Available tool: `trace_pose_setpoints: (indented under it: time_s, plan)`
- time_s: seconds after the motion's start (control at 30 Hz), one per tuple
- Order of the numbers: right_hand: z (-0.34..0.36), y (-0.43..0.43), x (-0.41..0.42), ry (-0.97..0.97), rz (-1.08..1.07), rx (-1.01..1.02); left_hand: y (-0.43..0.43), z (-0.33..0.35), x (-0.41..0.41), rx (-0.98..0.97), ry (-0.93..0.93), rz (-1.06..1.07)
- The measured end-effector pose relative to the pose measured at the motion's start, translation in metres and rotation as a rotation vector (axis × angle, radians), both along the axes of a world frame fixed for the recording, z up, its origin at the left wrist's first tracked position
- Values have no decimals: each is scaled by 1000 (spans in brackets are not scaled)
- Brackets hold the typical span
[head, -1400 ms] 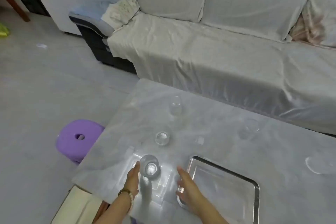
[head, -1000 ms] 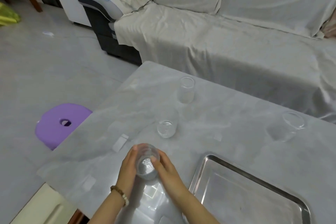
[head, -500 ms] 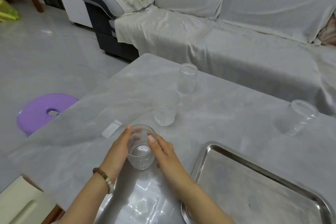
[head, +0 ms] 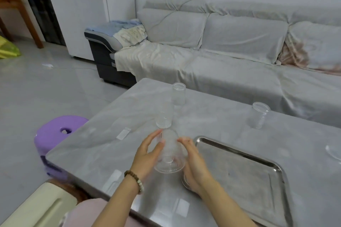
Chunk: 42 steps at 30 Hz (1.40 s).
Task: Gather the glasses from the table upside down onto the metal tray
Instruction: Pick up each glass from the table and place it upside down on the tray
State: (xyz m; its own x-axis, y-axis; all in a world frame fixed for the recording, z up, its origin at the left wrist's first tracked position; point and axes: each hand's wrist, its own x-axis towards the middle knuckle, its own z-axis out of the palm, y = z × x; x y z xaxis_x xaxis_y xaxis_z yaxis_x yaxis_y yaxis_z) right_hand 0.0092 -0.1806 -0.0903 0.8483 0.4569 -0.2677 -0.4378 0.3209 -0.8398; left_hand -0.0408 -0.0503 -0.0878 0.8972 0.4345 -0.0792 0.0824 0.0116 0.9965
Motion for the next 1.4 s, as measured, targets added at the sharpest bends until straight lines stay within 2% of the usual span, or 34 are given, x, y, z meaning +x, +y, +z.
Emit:
trace_pose_setpoints:
  time_s: [0.13, 0.37, 0.5, 0.6, 0.87, 1.13, 1.4]
  plan:
    - [16, -43, -7, -137, -135, -46, -37, 23, 6, -67, -17, -67]
    - [40, -151, 1, -408, -268, -229, -122, 41, 45, -89, -167, -389]
    - [33, -211, 16, -505, -358, -296, -177, 35, 71, -120, -172, -527]
    - [19, -240, 28, -520, -395, -295, -209, 19, 89, -180, -128, -584]
    - [-40, -262, 58, -432, -495, -218, -237, -27, 123, -194, -108, -620]
    - [-73, -270, 68, -376, -459, -203, -245, -63, 132, -246, -92, -601]
    - [-77, -276, 67, -373, -437, -186, -249, -68, 130, -273, -70, -599]
